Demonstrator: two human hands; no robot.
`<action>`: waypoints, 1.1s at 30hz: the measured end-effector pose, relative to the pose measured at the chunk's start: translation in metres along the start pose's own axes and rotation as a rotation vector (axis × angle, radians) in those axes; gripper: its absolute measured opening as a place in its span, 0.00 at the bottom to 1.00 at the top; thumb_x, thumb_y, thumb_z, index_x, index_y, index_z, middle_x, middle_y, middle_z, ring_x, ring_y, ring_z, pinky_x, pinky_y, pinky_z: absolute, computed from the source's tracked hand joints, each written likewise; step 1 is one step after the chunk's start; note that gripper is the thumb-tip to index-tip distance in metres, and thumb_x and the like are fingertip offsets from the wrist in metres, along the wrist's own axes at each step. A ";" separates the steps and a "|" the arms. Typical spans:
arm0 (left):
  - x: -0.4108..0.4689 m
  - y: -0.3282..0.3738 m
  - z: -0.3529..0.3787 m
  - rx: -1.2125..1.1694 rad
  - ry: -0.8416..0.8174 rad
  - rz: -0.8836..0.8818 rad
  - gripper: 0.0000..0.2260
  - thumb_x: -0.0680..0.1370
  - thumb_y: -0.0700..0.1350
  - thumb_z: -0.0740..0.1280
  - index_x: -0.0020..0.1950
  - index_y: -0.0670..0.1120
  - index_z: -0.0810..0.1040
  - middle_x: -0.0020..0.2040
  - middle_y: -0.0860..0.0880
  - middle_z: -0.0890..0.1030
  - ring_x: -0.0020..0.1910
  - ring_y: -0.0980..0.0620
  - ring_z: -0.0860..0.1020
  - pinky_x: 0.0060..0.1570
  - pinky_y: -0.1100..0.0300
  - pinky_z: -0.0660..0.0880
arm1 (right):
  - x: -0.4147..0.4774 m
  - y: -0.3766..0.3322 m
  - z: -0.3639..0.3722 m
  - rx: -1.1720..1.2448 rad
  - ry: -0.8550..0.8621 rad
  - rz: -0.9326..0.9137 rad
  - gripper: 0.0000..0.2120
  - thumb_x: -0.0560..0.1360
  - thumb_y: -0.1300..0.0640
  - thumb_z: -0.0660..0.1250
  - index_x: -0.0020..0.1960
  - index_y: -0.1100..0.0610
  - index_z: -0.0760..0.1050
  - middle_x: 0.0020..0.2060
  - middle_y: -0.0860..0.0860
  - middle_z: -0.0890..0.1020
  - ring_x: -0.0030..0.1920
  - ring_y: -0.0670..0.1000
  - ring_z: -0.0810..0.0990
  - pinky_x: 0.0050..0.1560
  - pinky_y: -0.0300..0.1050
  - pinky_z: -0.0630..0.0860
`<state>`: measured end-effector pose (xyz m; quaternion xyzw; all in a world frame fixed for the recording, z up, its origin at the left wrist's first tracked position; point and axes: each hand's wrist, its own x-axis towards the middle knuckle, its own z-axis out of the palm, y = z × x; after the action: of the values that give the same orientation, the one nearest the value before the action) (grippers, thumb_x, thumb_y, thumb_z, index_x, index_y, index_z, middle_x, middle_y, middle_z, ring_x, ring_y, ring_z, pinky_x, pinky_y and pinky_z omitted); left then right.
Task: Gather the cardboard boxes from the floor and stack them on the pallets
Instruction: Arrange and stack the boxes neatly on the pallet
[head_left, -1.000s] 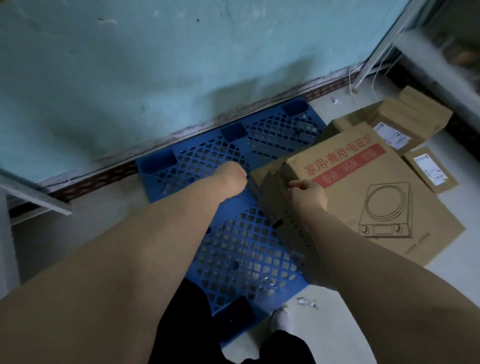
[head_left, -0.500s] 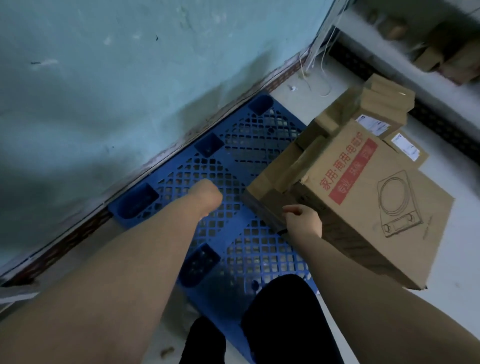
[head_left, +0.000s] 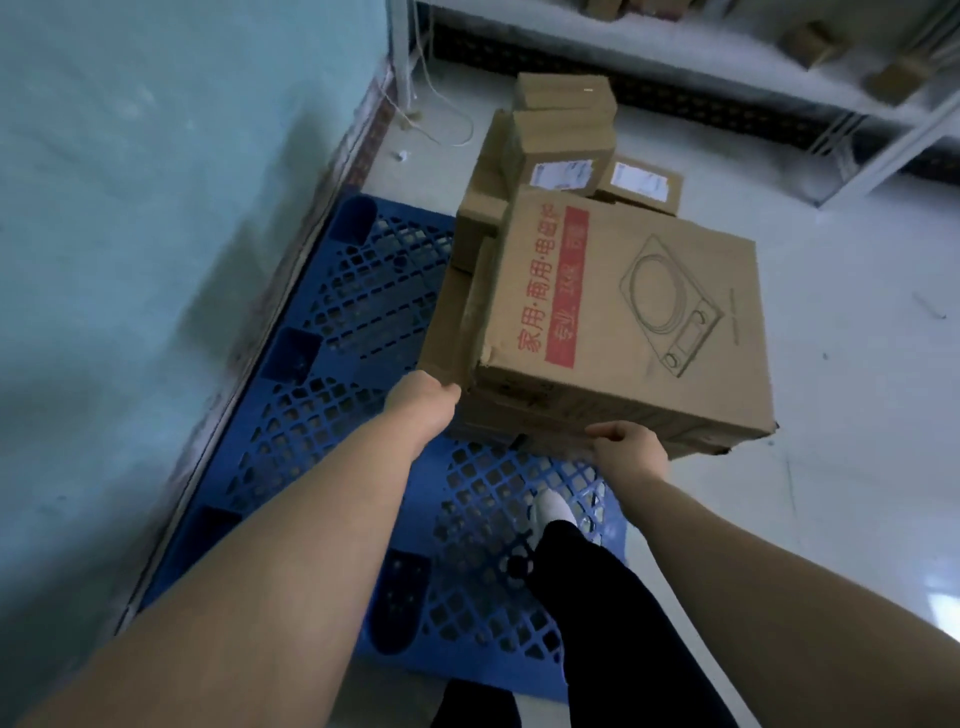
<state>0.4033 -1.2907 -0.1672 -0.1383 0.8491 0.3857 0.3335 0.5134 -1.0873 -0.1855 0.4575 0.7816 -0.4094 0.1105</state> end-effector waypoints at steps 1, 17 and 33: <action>0.006 0.011 0.009 0.025 -0.005 0.011 0.13 0.82 0.50 0.60 0.54 0.42 0.77 0.45 0.45 0.75 0.41 0.46 0.74 0.47 0.52 0.75 | 0.008 0.008 -0.010 0.052 0.039 0.034 0.13 0.75 0.63 0.60 0.47 0.50 0.81 0.45 0.54 0.84 0.37 0.53 0.77 0.41 0.45 0.77; 0.086 0.085 0.098 0.156 0.282 -0.138 0.39 0.77 0.56 0.68 0.79 0.45 0.49 0.77 0.42 0.57 0.72 0.40 0.64 0.66 0.44 0.66 | 0.149 0.099 -0.113 0.487 0.420 0.352 0.37 0.74 0.48 0.64 0.78 0.53 0.52 0.74 0.55 0.65 0.69 0.59 0.69 0.68 0.55 0.70; 0.129 0.081 0.123 0.025 0.364 -0.192 0.35 0.75 0.56 0.70 0.75 0.47 0.58 0.70 0.42 0.68 0.65 0.40 0.71 0.63 0.43 0.70 | 0.208 0.109 -0.090 0.604 0.393 0.320 0.30 0.75 0.51 0.68 0.73 0.51 0.59 0.67 0.53 0.70 0.65 0.56 0.73 0.67 0.54 0.72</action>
<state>0.3242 -1.1422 -0.2672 -0.2820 0.8830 0.3100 0.2113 0.5034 -0.8637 -0.3002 0.6552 0.5510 -0.5031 -0.1184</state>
